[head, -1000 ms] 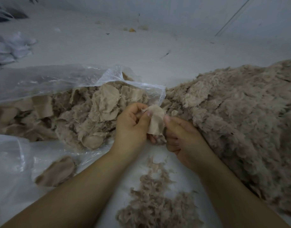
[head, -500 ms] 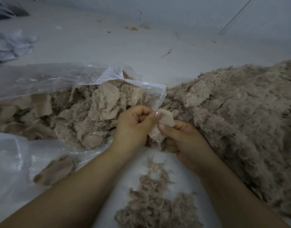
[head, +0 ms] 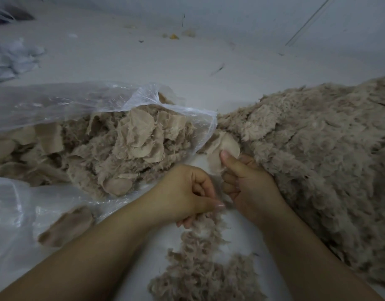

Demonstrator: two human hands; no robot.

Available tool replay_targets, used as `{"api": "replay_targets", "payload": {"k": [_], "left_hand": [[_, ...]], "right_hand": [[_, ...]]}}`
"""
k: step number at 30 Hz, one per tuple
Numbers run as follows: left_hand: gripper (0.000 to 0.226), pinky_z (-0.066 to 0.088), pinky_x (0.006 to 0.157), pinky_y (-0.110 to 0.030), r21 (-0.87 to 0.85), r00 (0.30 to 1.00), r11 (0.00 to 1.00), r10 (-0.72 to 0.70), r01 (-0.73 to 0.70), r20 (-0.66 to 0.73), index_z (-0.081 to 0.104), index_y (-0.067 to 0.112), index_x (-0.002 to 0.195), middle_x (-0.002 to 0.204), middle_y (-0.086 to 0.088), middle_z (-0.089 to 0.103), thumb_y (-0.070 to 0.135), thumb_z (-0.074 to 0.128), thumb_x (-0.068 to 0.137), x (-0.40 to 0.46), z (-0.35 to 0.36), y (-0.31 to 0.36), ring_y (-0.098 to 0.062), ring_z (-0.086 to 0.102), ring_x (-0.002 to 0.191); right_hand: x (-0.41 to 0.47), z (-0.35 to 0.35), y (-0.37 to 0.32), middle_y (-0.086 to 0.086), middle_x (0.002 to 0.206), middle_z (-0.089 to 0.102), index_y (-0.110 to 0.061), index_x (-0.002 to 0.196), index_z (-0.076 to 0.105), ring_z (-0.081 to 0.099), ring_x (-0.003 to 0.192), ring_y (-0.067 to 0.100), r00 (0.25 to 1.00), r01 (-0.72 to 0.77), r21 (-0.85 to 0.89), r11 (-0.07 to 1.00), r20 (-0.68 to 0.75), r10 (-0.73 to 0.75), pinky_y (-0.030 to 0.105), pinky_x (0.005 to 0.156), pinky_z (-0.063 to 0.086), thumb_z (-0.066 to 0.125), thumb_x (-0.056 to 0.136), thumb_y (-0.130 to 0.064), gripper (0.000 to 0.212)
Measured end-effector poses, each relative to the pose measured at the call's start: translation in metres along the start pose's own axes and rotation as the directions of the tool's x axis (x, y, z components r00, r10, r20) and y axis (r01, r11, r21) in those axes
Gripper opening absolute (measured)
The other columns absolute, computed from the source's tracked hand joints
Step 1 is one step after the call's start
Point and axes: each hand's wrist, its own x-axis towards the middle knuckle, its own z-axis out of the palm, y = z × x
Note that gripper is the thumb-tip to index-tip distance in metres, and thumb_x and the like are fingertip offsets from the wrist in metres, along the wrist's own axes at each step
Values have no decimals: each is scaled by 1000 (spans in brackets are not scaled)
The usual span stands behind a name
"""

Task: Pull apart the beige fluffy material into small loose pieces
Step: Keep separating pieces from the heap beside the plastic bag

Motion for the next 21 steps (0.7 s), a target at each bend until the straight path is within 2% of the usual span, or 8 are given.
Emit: {"api": "replay_targets", "payload": {"k": [3, 5, 7, 9, 11, 14, 18, 21], "left_hand": [[34, 38, 38, -23, 11, 923, 990, 134, -139, -360, 61, 7, 78, 63, -16, 63, 33, 81, 70, 5, 5, 6, -13, 51, 41], [35, 41, 45, -31, 47, 822, 981, 181, -186, -540, 53, 12, 86, 74, -16, 59, 32, 79, 74, 11, 3, 7, -19, 50, 51], [30, 44, 47, -34, 42, 806, 975, 205, -219, -555, 50, 18, 94, 80, -9, 58, 20, 77, 81, 14, 2, 8, -24, 55, 55], [20, 50, 51, -36, 165, 773, 941, 337, -296, -538, 56, 21, 94, 80, -3, 60, 9, 70, 86, 13, 2, 9, -23, 59, 60], [11, 47, 62, -25, 518, 625, 786, 599, -338, -501, 64, 11, 88, 79, -2, 62, 0, 63, 86, 12, -7, 12, -16, 57, 67], [10, 38, 71, -26, 883, 459, 467, 797, -55, -393, 68, 3, 77, 75, -8, 64, -2, 63, 85, 14, -38, 12, -25, 55, 71], [9, 36, 73, -44, 877, 651, 252, 593, 408, -473, 67, 0, 71, 92, -17, 62, 0, 58, 71, 12, -55, 4, -38, 52, 92], [7, 34, 75, -47, 859, 672, 268, 538, 436, -509, 62, -3, 67, 97, -24, 56, -1, 56, 65, 9, -46, 6, -42, 49, 93]], "right_hand": [[-1, 1, 1, -7, 44, 43, -11, 64, 47, 38, 36, 3, 999, 22, -65, 998, 44, -19, 15, 36, 32, 64, 89, -17, 30], [-1, 2, 2, 1, 52, 41, 0, 74, 55, 28, 41, 5, 996, 47, -169, 984, 86, -33, 17, 37, 26, 69, 76, -25, 30], [-1, 2, 1, 9, 64, 42, 10, 92, 60, 25, 45, 7, 994, 52, -221, 974, 100, -31, 18, 39, 23, 70, 71, -28, 44], [-2, 2, 0, 7, 59, 48, 2, 86, 65, 26, 43, 6, 992, 48, -203, 978, 125, -22, 17, 38, 23, 69, 74, -25, 30], [-1, 2, 1, -4, 48, 41, -11, 78, 65, 23, 39, 4, 993, 50, -157, 986, 112, -32, 16, 37, 22, 65, 84, -20, 11], [0, 0, 2, -9, 48, 29, -15, 83, 52, 19, 40, 5, 999, 37, -102, 994, 32, -34, 17, 36, 22, 51, 98, -10, 16], [-1, 3, 3, -8, 51, 31, -15, 101, 51, 20, 41, 6, 999, 31, -111, 993, -7, -32, 19, 36, 23, 49, 100, -8, 8], [-1, 3, 5, -8, 53, 30, -19, 118, 52, 23, 43, 5, 999, 12, -113, 994, -38, -16, 19, 38, 26, 51, 100, -10, 21]]}}
